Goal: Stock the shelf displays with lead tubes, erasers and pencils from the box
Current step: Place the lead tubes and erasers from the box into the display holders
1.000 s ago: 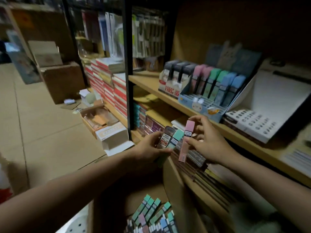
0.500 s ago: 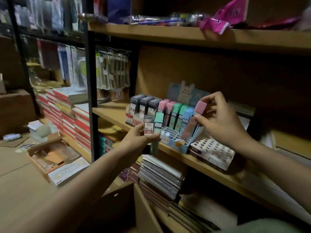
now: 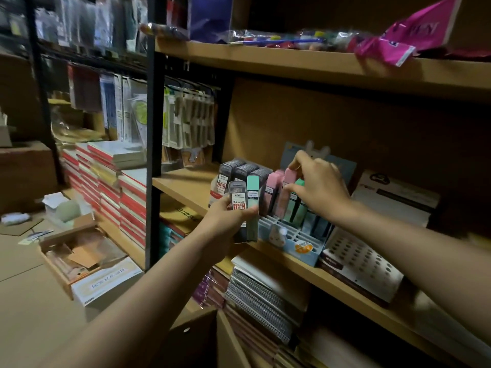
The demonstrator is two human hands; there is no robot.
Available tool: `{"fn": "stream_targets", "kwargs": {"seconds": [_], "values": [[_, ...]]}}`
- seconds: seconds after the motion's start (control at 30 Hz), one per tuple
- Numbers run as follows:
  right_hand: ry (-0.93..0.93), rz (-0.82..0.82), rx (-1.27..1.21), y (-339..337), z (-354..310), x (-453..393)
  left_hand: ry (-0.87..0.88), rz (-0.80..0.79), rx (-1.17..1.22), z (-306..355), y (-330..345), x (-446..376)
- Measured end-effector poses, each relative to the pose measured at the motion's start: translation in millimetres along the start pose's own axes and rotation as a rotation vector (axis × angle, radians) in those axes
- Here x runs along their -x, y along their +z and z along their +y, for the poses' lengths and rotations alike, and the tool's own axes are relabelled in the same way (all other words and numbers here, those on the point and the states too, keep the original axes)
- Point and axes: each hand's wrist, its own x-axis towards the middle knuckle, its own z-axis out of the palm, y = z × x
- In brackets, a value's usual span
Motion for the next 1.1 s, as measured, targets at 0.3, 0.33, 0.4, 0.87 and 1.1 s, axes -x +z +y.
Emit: {"fn": "stream_targets", "kwargs": {"seconds": [0.3,0.33,0.4,0.87,1.1], "values": [[0.027,0.016,-0.01,22.2,-1.6,-6.9,-0.012,0.047,-0.007,-3.5,-7.0,-6.4],[0.032,0.009,-0.011,21.3,-1.0,-7.7,-0.011,0.045,-0.007,-4.2,-6.1,-6.9],[0.054,-0.004,-0.034,19.7,0.1,-9.1,-0.01,0.037,-0.006,-5.4,-5.0,-7.0],[0.075,0.018,0.191,30.7,0.3,-8.6,-0.009,0.003,-0.03,-17.1,-1.3,-8.5],[-0.028,0.074,-0.336,16.2,-11.7,-2.4,0.022,-0.062,-0.068,-17.4,-2.0,-8.0]]}}
